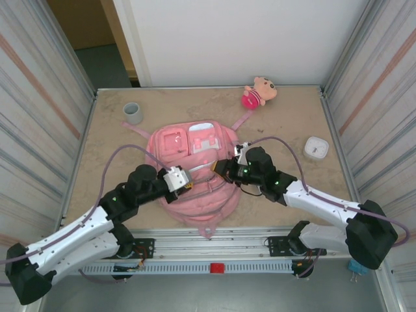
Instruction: Pack the student bag
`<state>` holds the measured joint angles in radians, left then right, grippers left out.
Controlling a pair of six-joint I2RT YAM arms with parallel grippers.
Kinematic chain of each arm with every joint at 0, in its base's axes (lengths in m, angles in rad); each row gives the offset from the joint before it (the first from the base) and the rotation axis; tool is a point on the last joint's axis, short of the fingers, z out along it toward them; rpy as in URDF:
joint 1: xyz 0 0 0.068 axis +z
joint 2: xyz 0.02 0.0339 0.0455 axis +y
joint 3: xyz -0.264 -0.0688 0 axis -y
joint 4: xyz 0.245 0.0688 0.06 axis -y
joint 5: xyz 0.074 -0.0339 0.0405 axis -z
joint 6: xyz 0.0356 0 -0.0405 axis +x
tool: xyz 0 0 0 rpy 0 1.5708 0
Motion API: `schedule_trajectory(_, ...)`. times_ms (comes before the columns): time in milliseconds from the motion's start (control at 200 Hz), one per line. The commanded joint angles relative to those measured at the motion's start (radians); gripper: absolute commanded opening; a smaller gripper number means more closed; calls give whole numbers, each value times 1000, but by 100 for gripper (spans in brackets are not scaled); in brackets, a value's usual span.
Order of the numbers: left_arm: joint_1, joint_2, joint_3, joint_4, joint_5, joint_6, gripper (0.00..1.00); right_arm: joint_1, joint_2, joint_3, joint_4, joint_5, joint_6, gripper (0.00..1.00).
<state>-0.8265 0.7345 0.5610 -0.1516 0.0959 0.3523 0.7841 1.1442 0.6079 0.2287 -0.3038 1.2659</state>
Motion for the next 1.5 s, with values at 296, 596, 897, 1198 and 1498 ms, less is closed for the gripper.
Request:
schedule_trajectory(296,-358,-65,229,-393,-596,-796,47,95,-20,36,97,198,-7,3)
schedule_trajectory(596,-566,291,375,-454,-734,-1165,50,112,-34,43,97,215,-28,4)
schedule_trajectory(897,-541,449,433,-434,-729,-1314,51,119,-67,44,89,224,-42,5)
schedule_trajectory(1198,-433,477,367,-284,-552,-1370,51,130,-80,52,85,219,-54,5)
schedule_trajectory(1498,-428,547,408,-347,-509,-1396,44,133,-74,66,80,217,-60,5)
